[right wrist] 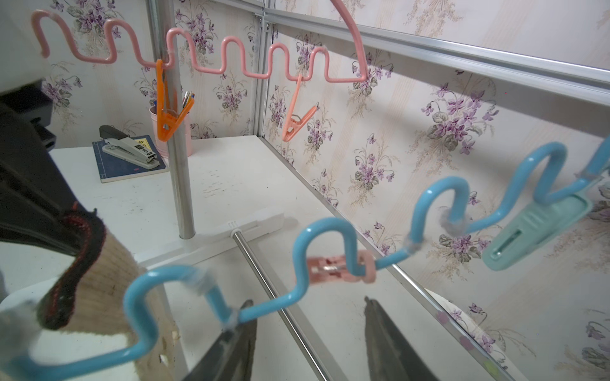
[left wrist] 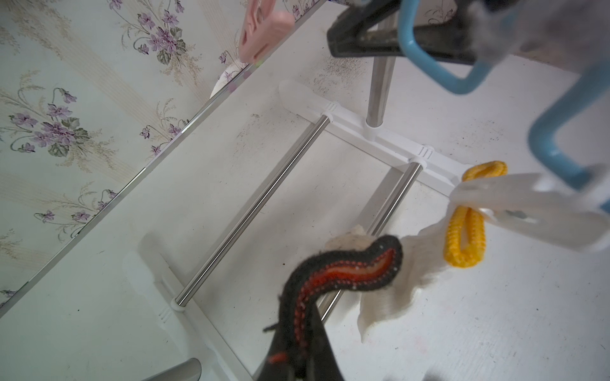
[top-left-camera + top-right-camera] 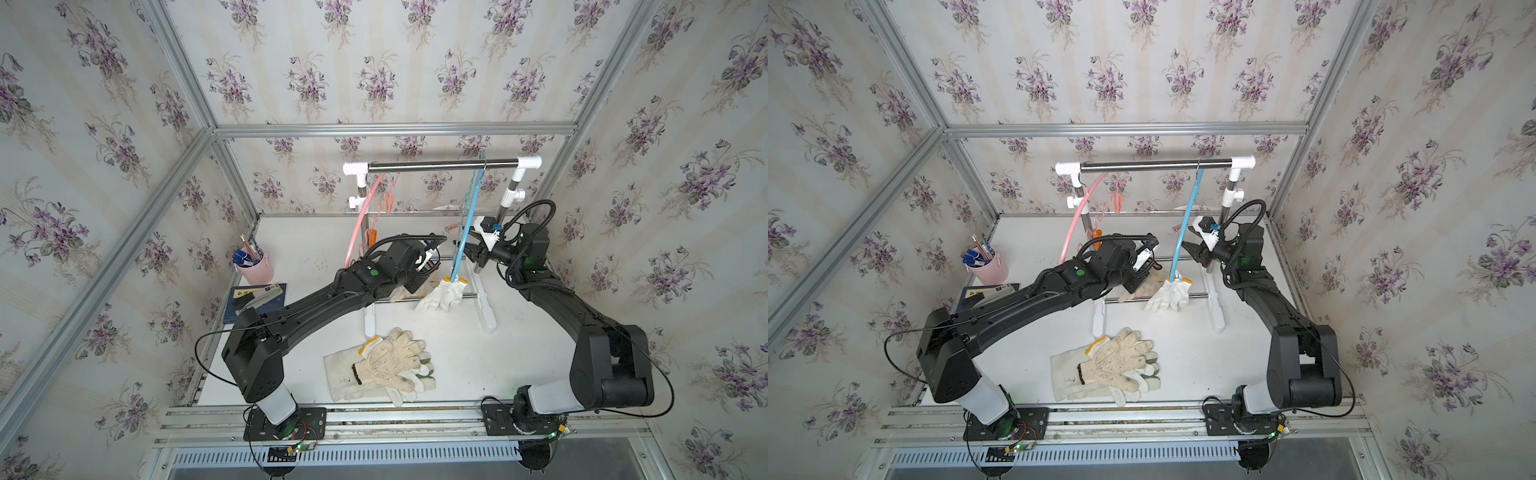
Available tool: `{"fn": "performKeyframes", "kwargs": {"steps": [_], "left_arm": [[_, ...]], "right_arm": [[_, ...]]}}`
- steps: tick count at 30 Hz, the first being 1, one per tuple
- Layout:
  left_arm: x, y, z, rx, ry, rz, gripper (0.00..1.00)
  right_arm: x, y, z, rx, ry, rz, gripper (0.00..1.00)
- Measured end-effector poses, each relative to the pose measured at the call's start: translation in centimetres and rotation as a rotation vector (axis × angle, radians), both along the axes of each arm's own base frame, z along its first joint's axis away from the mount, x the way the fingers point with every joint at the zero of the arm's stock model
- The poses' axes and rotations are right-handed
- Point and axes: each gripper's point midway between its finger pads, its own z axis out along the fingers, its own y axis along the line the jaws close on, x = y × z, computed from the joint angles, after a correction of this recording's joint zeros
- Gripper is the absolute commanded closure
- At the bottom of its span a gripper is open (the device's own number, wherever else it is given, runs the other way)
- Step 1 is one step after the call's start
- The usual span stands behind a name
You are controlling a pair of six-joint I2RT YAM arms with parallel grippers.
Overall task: Clip the gloves onto a hanger to dry
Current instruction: Open the clamp at the hanger.
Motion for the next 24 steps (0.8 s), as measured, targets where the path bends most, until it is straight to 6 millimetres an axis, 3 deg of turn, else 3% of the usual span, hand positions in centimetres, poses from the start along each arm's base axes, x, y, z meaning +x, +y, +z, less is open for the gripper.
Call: {"fn": "performKeyframes", "kwargs": {"steps": [13,24], "left_arm": [[0.7,-0.7,1.3,-0.033,-0.021,0.005,1.00],[1.7,-1.6,1.5,0.013,-0.132,-0.064,1.00]], "right_arm": [[-4.9,-1.6,0.5,-0.039,-0.093,-0.119,0.41],[-3.1,-1.3,0.2,-0.096,-0.088,-0.090,0.41]]}}
